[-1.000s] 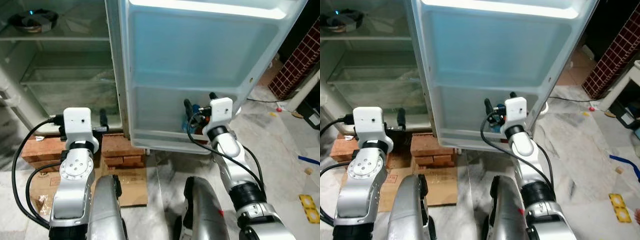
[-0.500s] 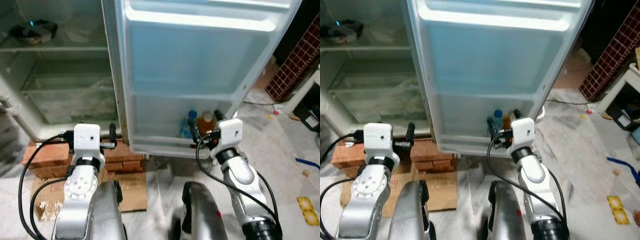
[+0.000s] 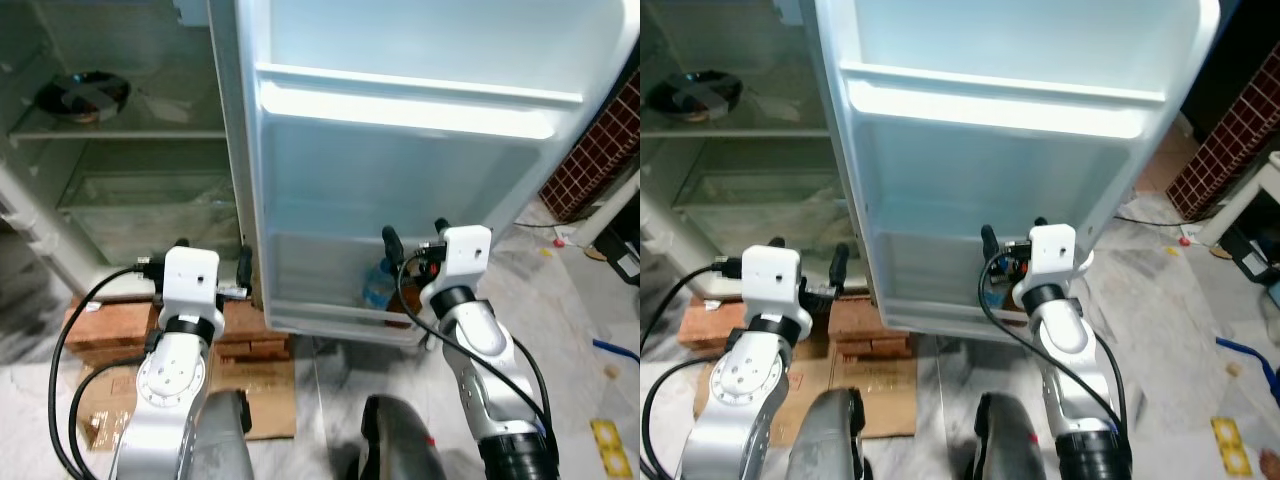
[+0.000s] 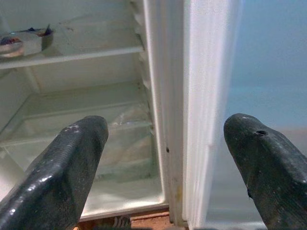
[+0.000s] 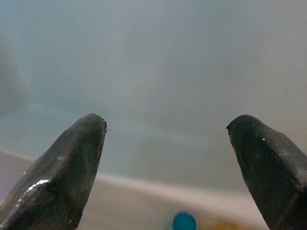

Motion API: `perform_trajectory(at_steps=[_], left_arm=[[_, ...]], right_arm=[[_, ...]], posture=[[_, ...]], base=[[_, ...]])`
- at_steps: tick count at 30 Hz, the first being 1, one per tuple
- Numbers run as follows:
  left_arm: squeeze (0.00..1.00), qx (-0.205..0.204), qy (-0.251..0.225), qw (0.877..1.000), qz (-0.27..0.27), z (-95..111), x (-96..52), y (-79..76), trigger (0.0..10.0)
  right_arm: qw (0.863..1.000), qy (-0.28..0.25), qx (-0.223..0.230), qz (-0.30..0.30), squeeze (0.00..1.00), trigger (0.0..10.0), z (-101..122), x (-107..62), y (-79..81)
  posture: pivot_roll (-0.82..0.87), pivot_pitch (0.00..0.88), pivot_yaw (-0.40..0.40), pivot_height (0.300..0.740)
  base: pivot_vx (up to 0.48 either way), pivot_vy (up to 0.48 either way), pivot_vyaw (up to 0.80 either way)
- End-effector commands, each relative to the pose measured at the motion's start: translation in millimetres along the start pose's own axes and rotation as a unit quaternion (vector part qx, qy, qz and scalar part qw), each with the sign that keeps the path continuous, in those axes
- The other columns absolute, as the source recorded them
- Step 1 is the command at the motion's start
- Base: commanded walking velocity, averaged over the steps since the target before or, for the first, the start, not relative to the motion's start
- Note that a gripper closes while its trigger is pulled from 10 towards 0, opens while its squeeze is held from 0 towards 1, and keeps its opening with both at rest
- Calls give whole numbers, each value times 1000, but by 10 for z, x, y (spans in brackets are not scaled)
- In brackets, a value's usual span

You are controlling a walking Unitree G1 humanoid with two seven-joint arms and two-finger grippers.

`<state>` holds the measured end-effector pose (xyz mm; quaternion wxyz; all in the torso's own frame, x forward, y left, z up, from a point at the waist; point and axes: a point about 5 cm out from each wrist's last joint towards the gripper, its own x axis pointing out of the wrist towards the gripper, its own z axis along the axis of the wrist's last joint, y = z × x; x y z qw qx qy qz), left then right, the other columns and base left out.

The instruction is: Restocking fridge

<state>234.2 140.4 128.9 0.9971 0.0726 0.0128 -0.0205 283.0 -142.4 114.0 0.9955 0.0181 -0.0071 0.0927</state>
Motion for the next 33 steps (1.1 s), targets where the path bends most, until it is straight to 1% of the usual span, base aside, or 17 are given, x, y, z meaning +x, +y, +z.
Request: perform_trajectory(at_steps=[1, 4, 7, 15, 28, 31, 33], left_arm=[[0, 1, -1, 1000, -1, 7, -10, -16, 10000], [0, 1, -4, 1000, -3, 22, 17, -28, 10000], [0, 0, -3, 1000, -6, 23, 28, -31, 10000], [0, 0, -3, 1000, -7, 23, 35, -32, 10000], [0, 1, -3, 1000, -6, 22, 40, -11, 10000], [0, 0, -4, 1000, -6, 27, 51, -12, 10000], [0, -1, -4, 1000, -5, 26, 53, -12, 10000]], right_arm=[[1000, -7, 0, 0, 0, 10000, 70, 14, -12], [1000, -17, 1, 12, 0, 10000, 121, 13, 15], [1000, -15, 1, 12, 0, 10000, 120, 7, 38], [1000, -2, 2, 13, 0, 10000, 90, 4, 41], [1000, 3, 5, 14, 0, 10000, 68, -5, 74], [1000, -17, 0, 14, 0, 10000, 128, 5, 52], [1000, -22, 1, 10, 0, 10000, 150, 14, 36]], posture=[[87, 0, -74, 661], [79, 0, -70, 661], [75, 0, -69, 661], [76, 0, -71, 661], [80, 0, -64, 661], [82, 0, -64, 661], [81, 0, -65, 674]], base=[[0, 0, 0], [0, 0, 0], [0, 0, 0], [-256, 0, 0], [-271, 0, 0], [-86, 0, 0], [0, 0, 0]])
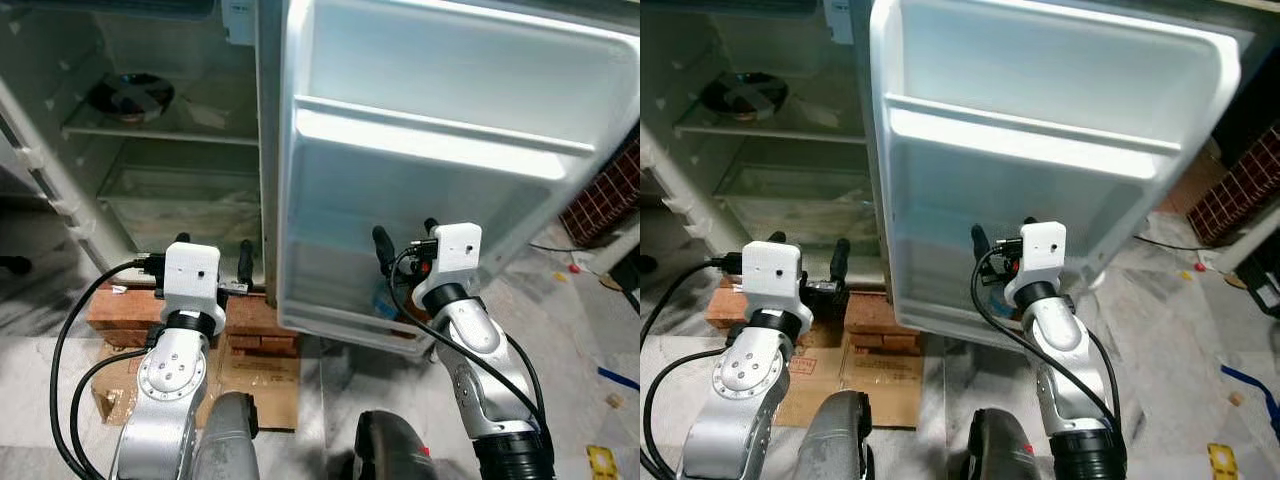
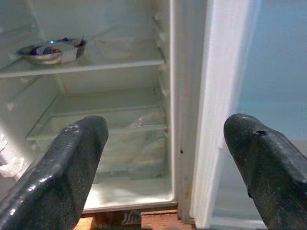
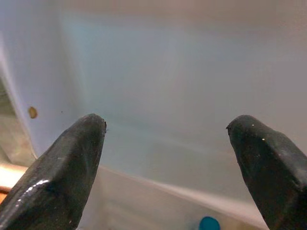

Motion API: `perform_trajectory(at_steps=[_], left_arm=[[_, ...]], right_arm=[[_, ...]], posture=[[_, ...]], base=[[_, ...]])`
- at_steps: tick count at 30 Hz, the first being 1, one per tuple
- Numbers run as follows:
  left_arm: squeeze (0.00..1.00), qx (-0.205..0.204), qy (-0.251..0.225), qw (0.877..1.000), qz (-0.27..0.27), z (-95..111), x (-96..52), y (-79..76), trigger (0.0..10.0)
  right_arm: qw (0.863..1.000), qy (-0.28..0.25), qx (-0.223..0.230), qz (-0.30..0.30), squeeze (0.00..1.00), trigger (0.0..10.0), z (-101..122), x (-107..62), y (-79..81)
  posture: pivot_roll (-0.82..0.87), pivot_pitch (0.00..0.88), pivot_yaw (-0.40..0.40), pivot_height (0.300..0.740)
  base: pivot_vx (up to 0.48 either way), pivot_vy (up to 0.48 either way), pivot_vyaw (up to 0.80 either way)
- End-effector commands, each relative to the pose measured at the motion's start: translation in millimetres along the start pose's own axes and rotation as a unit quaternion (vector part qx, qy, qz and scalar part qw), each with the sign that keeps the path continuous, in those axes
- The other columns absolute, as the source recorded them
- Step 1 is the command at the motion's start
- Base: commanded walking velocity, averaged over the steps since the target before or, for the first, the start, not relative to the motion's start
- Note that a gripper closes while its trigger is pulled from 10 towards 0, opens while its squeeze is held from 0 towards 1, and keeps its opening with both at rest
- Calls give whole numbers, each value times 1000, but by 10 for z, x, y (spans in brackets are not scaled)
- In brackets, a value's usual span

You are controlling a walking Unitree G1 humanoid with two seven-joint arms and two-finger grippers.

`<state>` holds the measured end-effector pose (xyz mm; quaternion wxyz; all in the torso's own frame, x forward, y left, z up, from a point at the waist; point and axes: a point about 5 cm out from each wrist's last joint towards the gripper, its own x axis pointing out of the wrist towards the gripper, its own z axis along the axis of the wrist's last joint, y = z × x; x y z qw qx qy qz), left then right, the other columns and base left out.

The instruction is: Restocking fridge

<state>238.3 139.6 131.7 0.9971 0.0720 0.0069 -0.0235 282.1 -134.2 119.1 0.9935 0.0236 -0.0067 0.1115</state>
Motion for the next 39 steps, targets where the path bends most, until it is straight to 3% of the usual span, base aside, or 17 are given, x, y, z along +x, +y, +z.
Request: perform_trajectory(at_steps=[1, 14, 28, 39], left_arm=[[0, -1, 3, 1000, -3, -7, 15, -9, 10000], [0, -3, 2, 1000, 0, -6, 32, -26, 10000], [0, -2, 0, 1000, 2, 2, 40, -24, 10000], [0, -4, -1, 1000, 1, 3, 53, -21, 10000]], right_arm=[[1000, -21, -7, -9, 0, 10000, 104, 11, -50], [1000, -21, -7, -5, 0, 10000, 102, 32, -51], [1000, -6, -16, 4, 0, 10000, 66, 28, -184], [999, -6, -11, 34, 0, 10000, 37, -46, -69]], posture=[[82, 0, -65, 679], [84, 0, -72, 740], [87, 0, -74, 740], [85, 0, -73, 740]], base=[[0, 0, 0], [0, 0, 0], [0, 0, -175], [0, 0, -181]])
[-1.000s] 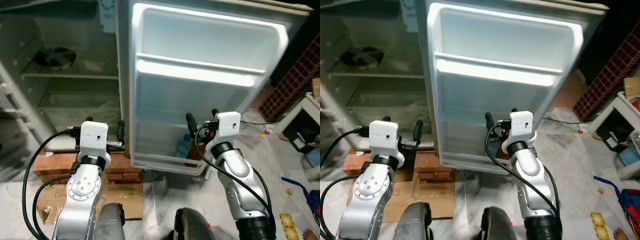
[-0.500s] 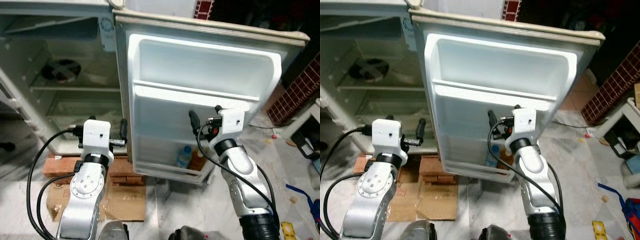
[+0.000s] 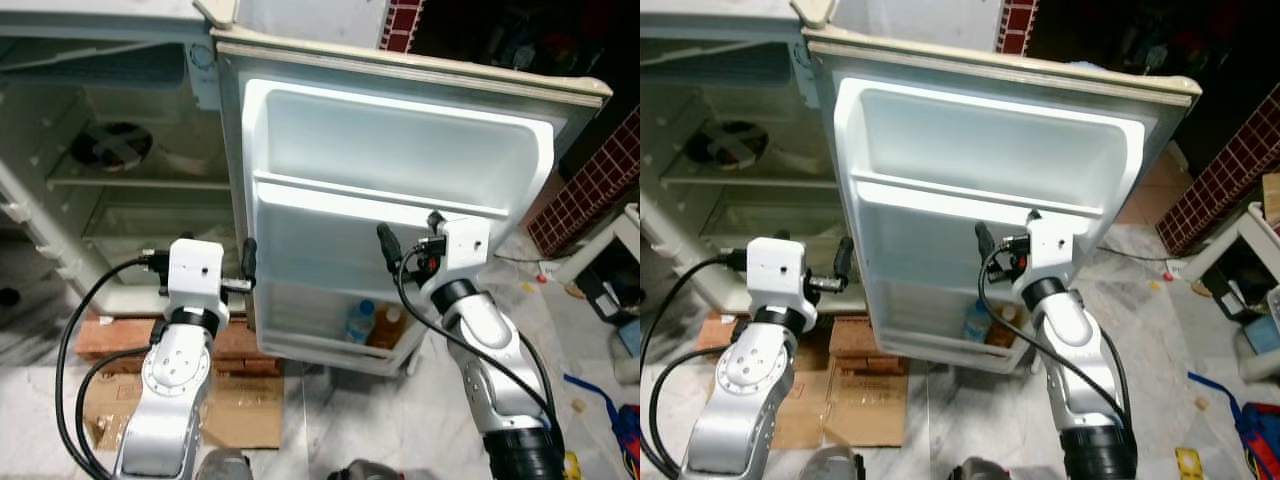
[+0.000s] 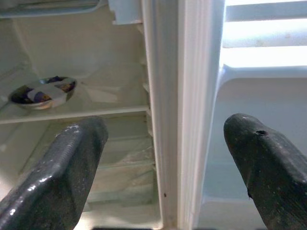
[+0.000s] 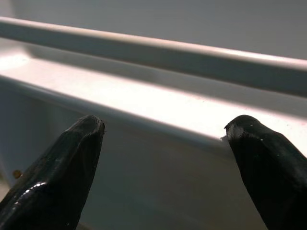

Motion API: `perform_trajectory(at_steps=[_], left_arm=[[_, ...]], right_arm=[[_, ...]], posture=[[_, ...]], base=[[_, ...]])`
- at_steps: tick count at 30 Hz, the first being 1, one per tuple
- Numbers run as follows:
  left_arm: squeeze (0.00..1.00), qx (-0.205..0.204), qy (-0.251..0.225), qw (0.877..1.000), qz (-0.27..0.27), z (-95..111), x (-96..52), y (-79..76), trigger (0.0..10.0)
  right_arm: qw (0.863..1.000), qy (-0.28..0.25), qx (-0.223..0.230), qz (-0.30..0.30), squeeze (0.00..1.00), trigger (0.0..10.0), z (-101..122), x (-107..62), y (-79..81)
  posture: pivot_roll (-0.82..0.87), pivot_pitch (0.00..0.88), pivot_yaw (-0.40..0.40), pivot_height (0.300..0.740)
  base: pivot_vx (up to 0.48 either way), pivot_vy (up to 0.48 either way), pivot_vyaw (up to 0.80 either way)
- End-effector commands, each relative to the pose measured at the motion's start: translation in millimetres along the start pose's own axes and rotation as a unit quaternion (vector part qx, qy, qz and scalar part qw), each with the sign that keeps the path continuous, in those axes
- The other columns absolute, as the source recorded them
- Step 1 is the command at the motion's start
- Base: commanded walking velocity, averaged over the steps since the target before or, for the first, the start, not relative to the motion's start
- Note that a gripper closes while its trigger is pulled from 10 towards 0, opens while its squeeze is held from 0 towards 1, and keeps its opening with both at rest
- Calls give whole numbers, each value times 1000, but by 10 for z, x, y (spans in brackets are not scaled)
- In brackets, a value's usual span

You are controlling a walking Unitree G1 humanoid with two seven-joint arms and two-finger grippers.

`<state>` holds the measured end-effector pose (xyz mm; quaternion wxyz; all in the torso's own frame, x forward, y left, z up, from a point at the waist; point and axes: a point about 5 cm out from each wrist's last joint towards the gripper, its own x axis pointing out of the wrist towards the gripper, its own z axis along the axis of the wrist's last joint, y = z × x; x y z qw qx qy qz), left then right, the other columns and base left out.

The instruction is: Restocking fridge

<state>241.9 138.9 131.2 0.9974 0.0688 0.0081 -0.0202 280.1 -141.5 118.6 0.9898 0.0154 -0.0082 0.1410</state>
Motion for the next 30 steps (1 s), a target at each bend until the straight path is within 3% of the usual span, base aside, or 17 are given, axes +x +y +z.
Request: perform_trajectory(at_steps=[1, 13, 23, 30], left_arm=[[0, -1, -2, 1000, -2, 8, 17, -16, 10000], [0, -3, 1, 1000, -3, -10, 34, -22, 10000], [0, -1, 7, 1000, -4, -16, 75, -25, 10000], [0, -7, 11, 1000, 1, -22, 83, -7, 10000]], right_arm=[[1000, -6, -5, 5, 0, 10000, 37, -16, -1], [1000, -10, -13, 1, 0, 10000, 50, -9, -24], [996, 7, -51, -69, 0, 10000, 11, 29, -238], [993, 32, -41, -105, 0, 10000, -57, 56, -329]], posture=[[85, 0, -73, 740], [81, 0, -74, 740], [80, 0, -71, 740], [83, 0, -71, 740]], base=[[0, 0, 0], [-248, 0, 0], [-24, 0, 0], [0, -369, 0]])
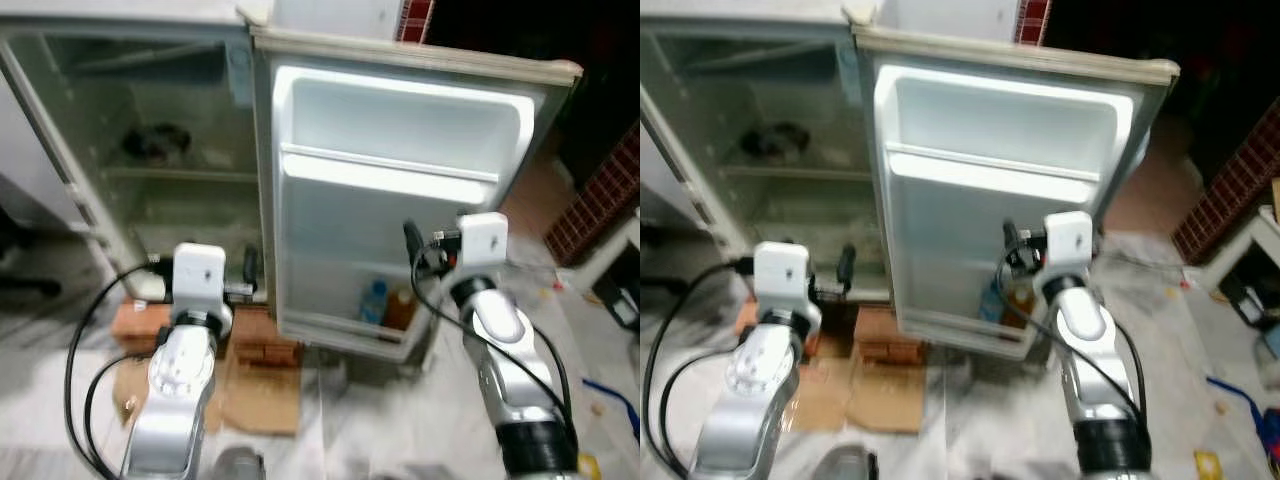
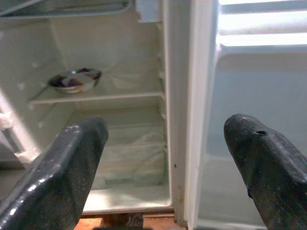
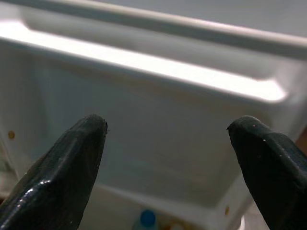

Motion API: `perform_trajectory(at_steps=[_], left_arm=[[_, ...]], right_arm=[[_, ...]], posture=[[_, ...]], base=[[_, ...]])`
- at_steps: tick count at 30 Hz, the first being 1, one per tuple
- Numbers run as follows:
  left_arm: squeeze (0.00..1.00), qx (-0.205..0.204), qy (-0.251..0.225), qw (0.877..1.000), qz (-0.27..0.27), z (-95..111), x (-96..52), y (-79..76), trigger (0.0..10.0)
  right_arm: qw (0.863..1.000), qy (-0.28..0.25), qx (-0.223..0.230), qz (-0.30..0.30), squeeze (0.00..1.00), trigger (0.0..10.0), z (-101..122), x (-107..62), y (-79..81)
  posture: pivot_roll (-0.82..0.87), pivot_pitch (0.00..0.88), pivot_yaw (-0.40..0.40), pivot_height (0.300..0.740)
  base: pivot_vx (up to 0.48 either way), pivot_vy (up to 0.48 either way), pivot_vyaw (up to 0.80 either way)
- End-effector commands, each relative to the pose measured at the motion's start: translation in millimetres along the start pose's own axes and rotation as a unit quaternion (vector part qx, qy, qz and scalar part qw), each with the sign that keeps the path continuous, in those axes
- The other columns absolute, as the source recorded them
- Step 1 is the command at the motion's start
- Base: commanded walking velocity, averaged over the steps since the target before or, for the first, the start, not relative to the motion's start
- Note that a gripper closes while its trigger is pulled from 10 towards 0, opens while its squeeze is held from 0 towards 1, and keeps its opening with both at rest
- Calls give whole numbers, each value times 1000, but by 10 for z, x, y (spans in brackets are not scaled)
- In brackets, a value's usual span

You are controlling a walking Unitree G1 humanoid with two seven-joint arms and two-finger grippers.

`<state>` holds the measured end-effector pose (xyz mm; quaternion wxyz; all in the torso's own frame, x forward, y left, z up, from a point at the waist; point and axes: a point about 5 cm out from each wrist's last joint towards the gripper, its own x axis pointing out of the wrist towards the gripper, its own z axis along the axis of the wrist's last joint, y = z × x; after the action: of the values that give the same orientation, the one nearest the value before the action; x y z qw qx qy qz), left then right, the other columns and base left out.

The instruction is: Restocking fridge

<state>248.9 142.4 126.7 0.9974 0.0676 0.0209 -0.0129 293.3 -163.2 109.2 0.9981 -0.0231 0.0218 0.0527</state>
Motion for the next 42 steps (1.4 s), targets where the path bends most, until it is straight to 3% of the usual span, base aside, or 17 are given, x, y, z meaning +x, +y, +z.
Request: perform_trajectory(at_steps=[1, 19, 24, 32, 42], left_arm=[[0, -5, -2, 1000, -5, 27, 12, -38, 10000], [0, -7, 12, 1000, 7, -4, 19, -32, 10000], [0, -16, 36, 999, 24, -74, 26, -3, 10000], [0, -40, 38, 996, 68, -96, 52, 63, 10000], [0, -53, 35, 995, 73, -78, 75, 76, 10000]], right_arm=[[1000, -2, -6, -15, 0, 10000, 26, 8, -80], [1000, 8, -19, -10, 0, 10000, 1, 134, -37], [999, -30, -21, 10, 0, 10000, 143, 238, 65], [998, -55, -19, 30, 0, 10000, 263, 352, 202], [998, -58, -17, 29, 0, 10000, 266, 383, 208]], posture=[[83, 0, -71, 740], [85, 0, -75, 740], [84, 0, -68, 740], [88, 0, -72, 740], [84, 0, -73, 740]], base=[[0, -379, 0], [140, -405, 0], [244, -397, 0], [0, -170, 748], [0, 0, 784]])
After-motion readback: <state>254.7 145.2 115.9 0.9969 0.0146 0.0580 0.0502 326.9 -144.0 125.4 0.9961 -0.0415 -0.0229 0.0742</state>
